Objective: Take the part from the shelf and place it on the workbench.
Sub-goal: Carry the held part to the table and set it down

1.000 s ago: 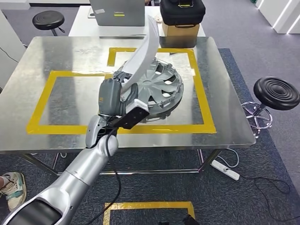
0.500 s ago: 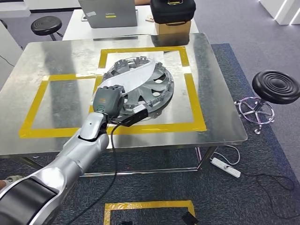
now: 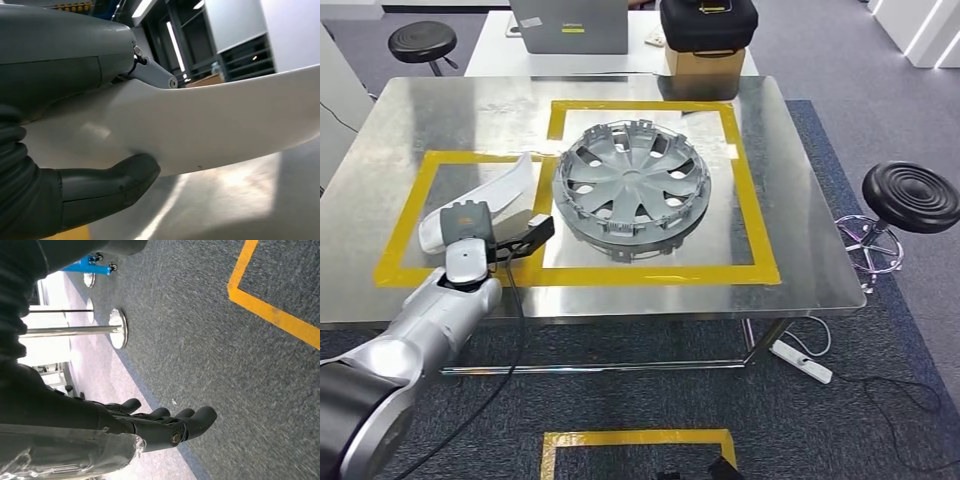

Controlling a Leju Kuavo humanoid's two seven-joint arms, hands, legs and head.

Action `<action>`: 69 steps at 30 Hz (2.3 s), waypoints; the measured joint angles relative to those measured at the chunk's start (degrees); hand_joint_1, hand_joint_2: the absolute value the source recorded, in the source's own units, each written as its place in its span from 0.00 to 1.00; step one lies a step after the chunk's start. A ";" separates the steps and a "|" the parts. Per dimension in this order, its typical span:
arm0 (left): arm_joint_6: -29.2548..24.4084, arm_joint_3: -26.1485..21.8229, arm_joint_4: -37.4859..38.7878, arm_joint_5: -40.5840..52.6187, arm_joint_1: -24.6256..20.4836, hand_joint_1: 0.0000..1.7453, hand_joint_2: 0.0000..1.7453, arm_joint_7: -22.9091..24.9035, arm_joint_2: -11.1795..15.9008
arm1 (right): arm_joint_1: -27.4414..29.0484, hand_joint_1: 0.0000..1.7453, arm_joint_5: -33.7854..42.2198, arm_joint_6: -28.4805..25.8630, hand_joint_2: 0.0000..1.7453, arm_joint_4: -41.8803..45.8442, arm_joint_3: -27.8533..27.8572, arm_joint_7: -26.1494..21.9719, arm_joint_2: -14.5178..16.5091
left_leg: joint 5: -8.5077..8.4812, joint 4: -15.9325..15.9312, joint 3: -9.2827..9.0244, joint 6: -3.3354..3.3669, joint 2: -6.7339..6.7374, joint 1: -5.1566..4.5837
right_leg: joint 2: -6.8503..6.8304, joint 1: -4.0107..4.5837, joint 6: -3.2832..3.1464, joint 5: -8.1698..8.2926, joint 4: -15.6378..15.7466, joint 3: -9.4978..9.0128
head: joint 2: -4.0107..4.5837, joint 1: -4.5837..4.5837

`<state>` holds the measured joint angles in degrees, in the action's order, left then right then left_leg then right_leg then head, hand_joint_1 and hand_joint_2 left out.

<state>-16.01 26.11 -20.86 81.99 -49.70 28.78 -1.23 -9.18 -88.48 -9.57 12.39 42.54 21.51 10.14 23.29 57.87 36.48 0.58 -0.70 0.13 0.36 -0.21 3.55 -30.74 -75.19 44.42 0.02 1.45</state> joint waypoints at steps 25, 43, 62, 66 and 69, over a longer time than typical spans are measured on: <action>2.71 -6.85 2.38 2.08 0.80 0.00 1.00 -4.61 2.89 | 0.29 0.00 -0.08 0.09 0.00 0.02 0.33 -0.68 -0.04 | 0.13 0.43 0.12 -1.60 -0.08 0.98 | 0.23 -0.41 -0.05 5.66 14.93 -7.63 | 0.00 -0.24; -5.38 -11.34 1.68 2.32 -0.41 0.00 1.00 -11.00 1.44 | 0.09 0.00 -0.33 0.28 0.00 0.02 0.34 -0.89 -0.04 | 4.92 8.45 3.60 -3.32 0.06 0.41 | 0.10 -0.26 -2.47 6.79 16.08 -8.38 | 0.00 -0.34; -14.46 -18.53 -32.78 -43.44 12.85 0.00 1.00 -45.85 -7.64 | 1.67 0.00 -0.09 -0.98 0.00 0.02 1.15 -1.75 -0.04 | 0.83 0.36 -0.72 -0.10 -0.04 0.30 | 0.08 -0.14 0.36 0.41 1.05 -1.14 | 0.00 0.02; -12.58 -18.52 -39.95 -47.66 15.63 0.00 0.00 -47.40 -8.57 | 1.75 0.00 -0.01 -1.24 0.00 0.02 1.40 -1.88 -0.04 | 1.11 0.47 -0.83 -0.77 -0.17 0.18 | 0.15 -0.20 -0.07 6.02 14.48 -7.75 | 0.00 0.02; -5.22 -18.51 -45.68 -65.90 18.90 0.00 0.00 -51.59 -9.98 | 2.02 0.00 0.50 -2.04 0.00 0.02 1.61 -2.12 -0.04 | 1.07 0.21 -0.98 -1.68 -0.21 0.09 | 0.33 -0.08 -0.91 6.09 15.89 -8.61 | 0.00 -0.09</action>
<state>-21.24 7.61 -66.54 16.08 -30.81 -22.81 -11.21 -7.16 -87.98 -11.62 12.41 44.16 19.39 10.10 24.36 58.08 35.50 -1.10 -0.91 0.22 0.70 -0.29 2.64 -24.65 -59.30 35.81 0.02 1.36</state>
